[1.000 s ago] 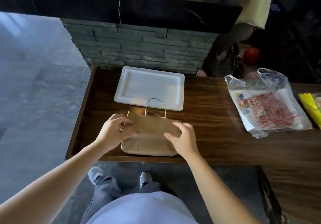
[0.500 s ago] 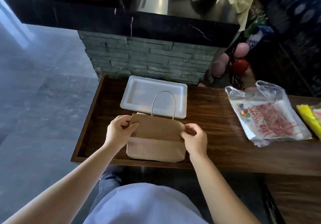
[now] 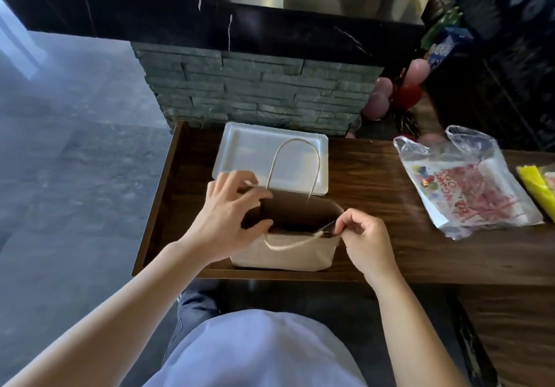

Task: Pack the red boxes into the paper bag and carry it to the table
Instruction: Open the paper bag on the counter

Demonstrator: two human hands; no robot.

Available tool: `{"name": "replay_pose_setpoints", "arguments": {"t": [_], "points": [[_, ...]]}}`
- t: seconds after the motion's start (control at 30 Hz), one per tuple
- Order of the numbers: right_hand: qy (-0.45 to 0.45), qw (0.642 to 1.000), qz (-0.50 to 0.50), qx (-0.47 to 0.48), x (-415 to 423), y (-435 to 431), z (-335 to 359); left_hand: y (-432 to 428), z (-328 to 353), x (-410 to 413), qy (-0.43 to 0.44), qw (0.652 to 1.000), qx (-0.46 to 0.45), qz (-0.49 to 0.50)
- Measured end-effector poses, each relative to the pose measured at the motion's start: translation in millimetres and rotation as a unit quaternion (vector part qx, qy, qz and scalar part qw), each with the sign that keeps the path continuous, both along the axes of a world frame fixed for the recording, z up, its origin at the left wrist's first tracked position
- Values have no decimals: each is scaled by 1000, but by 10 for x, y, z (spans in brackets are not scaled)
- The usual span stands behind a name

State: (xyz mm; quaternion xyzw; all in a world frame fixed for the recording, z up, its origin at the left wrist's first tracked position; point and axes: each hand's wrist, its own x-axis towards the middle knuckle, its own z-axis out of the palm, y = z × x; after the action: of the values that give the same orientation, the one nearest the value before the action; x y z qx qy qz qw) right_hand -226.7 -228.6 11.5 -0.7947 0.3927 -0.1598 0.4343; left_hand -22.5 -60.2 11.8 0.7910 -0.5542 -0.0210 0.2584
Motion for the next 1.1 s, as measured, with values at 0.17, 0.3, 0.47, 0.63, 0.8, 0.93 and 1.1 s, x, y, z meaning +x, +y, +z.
{"name": "replay_pose_setpoints", "arguments": {"t": [0.17,0.3,0.47,0.63,0.8,0.93,1.1], "points": [[108,985,107,-81,110,-59,273,-63,202,-43,-177,975,30,-133],[175,965,182,-79,299,-78,474,-170,338,-187,-227,969,25,-99],[239,940,198,-141,461,-42,591,-305,403,-317,-180,975,125,-22],[230,915,252,-215,696,126,637,-435,305,-326,-226,917,268,-189],[310,882,330,-128,975,232,448,-486,332,-425,-144,855,455,-203],[431,802,398,-111,1160,211,296,-565,359,-491,-115,795,557,-213],[508,706,469,-153,1325,239,172,-667,204,-648,-62,778,611,-134]]}}
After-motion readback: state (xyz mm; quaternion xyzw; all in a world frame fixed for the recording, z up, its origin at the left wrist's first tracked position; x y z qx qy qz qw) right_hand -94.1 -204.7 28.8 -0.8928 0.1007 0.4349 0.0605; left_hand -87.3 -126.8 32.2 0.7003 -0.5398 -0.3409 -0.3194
